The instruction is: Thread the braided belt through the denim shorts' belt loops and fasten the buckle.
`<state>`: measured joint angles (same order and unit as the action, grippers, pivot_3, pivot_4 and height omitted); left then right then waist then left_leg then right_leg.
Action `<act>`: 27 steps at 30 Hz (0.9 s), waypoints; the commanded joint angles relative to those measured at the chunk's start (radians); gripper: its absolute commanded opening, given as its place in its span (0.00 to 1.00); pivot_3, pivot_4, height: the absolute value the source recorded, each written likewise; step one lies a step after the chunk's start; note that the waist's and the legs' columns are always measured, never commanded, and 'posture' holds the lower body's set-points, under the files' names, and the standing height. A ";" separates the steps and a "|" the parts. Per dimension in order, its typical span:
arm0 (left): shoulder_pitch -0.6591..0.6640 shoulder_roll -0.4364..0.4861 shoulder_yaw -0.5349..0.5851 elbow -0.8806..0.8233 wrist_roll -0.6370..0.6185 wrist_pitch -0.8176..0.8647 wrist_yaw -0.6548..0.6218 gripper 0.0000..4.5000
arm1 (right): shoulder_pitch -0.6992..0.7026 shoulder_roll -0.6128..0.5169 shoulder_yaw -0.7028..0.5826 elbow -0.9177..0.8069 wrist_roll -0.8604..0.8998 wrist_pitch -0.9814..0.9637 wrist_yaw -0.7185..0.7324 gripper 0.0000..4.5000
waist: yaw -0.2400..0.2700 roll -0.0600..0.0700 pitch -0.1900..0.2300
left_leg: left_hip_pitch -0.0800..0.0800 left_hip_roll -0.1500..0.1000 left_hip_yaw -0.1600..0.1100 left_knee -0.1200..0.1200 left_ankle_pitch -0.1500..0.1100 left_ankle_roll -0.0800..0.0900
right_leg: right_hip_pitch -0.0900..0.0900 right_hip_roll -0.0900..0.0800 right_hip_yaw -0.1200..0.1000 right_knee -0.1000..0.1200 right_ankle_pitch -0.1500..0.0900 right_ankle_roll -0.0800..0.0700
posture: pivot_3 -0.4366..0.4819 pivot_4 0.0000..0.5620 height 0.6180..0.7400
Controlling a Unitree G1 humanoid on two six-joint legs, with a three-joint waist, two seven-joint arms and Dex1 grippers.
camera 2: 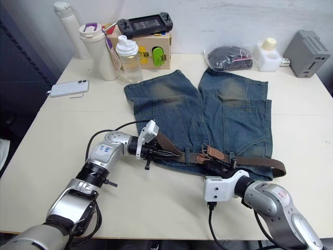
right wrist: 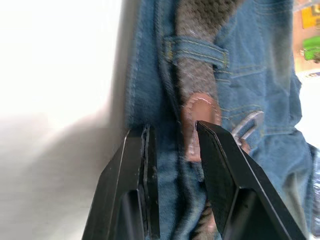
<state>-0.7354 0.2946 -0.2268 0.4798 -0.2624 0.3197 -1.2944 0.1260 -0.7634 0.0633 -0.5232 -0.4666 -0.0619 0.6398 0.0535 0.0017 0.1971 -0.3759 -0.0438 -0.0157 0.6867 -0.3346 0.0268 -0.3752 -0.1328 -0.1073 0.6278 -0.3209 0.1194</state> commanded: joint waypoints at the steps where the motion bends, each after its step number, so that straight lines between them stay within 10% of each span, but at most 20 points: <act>1: 0.001 0.005 -0.006 -0.005 0.012 -0.013 -0.007 0.00 | -0.014 0.001 -0.036 -0.016 -0.005 0.005 -0.016 0.32 | 0.000 0.000 0.000 | 0.000 0.000 0.000 0.000 0.000 0.000 | 0.000 0.000 0.000 0.000 0.000 0.000 | 0.48 0.27 0.59; 23: 0.004 -0.004 0.000 -0.010 0.012 -0.004 -0.008 0.00 | -0.057 0.012 -0.002 -0.027 -0.027 -0.014 -0.015 0.32 | -0.001 0.000 0.000 | 0.000 0.000 0.000 0.000 0.000 0.000 | 0.000 0.000 0.000 0.000 0.000 0.000 | 0.48 0.27 0.59; 27: 0.002 -0.004 0.005 -0.017 0.007 0.006 -0.006 0.00 | -0.061 0.017 0.013 -0.005 -0.046 -0.016 -0.019 0.04 | -0.001 0.000 0.000 | 0.000 0.000 0.000 0.000 0.000 0.000 | 0.000 0.000 0.000 0.000 0.000 0.000 | 0.48 0.27 0.59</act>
<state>-0.7346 0.2947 -0.2239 0.4797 -0.2496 0.3225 -1.3007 0.0662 -0.7473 0.0755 -0.5150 -0.5039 -0.0654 0.6301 0.0526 0.0017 0.1971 -0.3759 -0.0439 -0.0155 0.6869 -0.3346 0.0268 -0.3753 -0.1327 -0.1076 0.6282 -0.3209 0.1194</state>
